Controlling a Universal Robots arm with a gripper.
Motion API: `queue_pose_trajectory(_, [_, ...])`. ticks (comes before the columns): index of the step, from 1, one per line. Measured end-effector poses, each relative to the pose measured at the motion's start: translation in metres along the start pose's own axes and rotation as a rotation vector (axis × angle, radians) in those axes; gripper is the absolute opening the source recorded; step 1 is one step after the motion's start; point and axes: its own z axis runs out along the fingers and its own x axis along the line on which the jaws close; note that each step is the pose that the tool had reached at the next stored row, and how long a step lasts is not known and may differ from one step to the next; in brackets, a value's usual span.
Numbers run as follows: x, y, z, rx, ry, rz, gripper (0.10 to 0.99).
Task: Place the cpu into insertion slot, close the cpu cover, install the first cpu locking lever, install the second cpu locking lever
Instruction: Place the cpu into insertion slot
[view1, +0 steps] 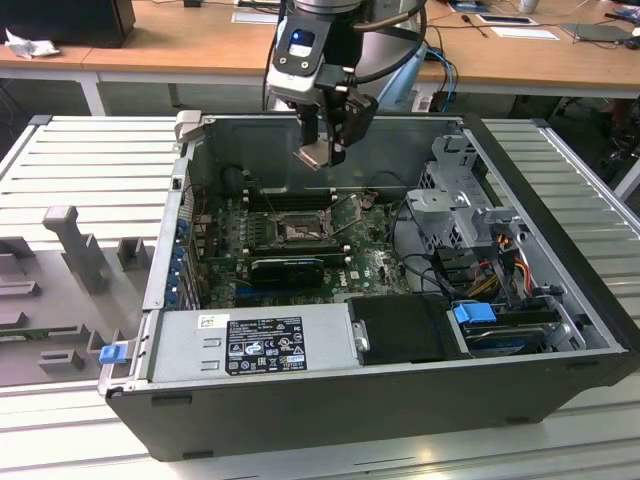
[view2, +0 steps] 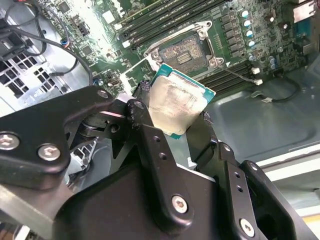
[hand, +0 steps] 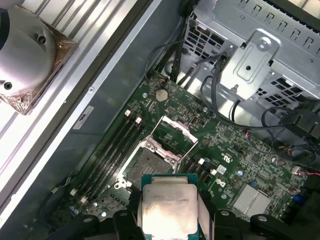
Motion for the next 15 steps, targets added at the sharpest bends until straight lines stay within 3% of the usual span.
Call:
queue_pose_trajectory(3, [0.0,0.0,0.0001,0.0,-0.0024,0.026,0.533])
queue_pose_trajectory(15, [0.0,-0.0002,0.0024,-0.005,-0.0235,0.263,0.533])
